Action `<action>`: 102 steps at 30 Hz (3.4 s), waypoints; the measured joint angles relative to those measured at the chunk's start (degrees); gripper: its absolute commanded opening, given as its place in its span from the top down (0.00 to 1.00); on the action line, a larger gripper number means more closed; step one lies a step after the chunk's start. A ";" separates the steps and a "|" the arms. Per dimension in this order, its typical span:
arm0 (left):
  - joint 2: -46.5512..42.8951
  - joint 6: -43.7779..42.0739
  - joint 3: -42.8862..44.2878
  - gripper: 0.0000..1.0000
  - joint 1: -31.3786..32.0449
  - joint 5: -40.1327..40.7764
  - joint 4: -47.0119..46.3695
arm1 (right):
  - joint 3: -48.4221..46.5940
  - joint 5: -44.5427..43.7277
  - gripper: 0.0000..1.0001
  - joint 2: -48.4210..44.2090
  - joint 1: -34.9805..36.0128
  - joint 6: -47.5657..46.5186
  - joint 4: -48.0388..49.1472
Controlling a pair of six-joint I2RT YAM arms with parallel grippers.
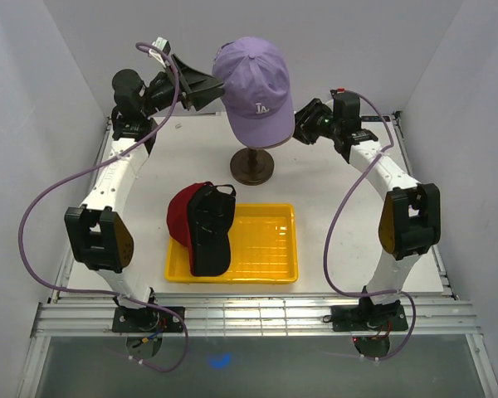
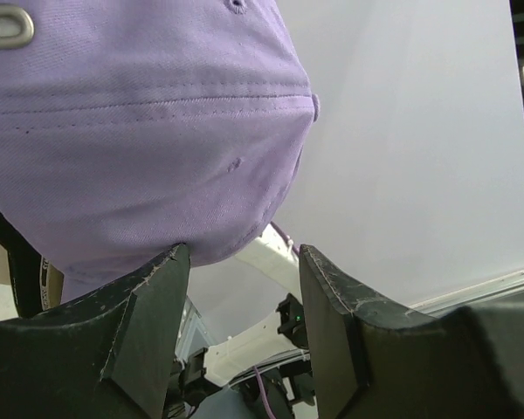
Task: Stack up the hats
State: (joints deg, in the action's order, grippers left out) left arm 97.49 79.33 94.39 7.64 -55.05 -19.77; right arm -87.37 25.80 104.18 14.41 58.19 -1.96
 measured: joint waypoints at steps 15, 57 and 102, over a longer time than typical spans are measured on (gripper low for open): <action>2.29 0.63 1.40 0.36 -0.13 0.15 0.04 | 12.52 0.00 0.51 -2.03 4.72 10.97 18.58; 2.54 1.64 3.61 0.36 0.39 0.79 -0.26 | 2.86 -9.31 0.49 -9.97 4.15 1.27 -2.38; -6.10 2.64 -7.02 0.33 -5.16 1.22 -2.03 | 4.55 -1.20 0.44 -19.74 -2.99 -3.56 -5.92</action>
State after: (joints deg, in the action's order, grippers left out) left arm 91.39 81.97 87.37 2.48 -53.82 -21.80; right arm -82.83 24.60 84.44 11.42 54.63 -7.88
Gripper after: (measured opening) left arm 0.677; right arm 0.572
